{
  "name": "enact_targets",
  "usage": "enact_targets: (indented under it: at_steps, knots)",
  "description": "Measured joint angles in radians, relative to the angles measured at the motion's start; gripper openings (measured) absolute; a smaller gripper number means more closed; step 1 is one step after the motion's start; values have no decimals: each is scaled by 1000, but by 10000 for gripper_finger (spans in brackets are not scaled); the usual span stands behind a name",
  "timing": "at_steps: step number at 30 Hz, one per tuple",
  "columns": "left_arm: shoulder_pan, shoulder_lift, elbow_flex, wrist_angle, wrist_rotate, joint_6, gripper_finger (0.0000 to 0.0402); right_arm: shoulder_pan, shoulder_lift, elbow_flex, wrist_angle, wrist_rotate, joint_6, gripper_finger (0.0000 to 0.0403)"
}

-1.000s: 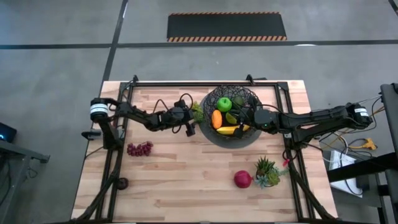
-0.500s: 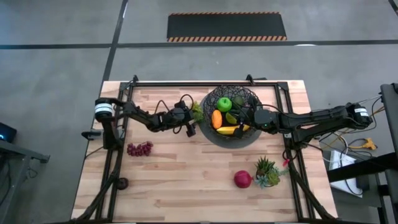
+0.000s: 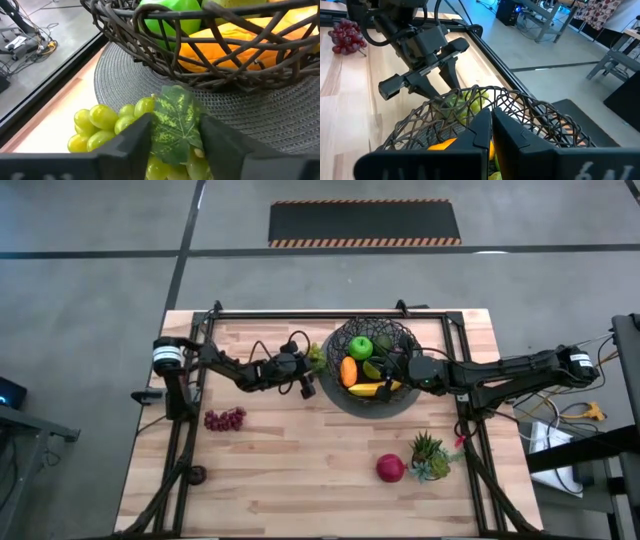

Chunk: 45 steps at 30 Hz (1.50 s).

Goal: Build produce basket
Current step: Put the green grapes into the wire basket

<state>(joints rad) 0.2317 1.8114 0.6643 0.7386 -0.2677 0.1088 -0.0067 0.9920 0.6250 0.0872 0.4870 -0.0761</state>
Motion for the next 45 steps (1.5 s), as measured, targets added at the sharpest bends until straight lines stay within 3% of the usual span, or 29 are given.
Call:
enact_targets:
  at_steps: [12,25,38,45]
  knots:
    - [0,-13,-2,-24,1,1,9,0,0,0,0,0,12,9]
    - [-2,-58,-5,-59,1,2,10,0,0,0,-1,0,18,9]
    - [-2,-328,-22,-251,-27,7,11,0,0,0,-5,0,23,9]
    - [-3,-473,-27,-278,-30,9,11,0,0,0,-8,0,24,9]
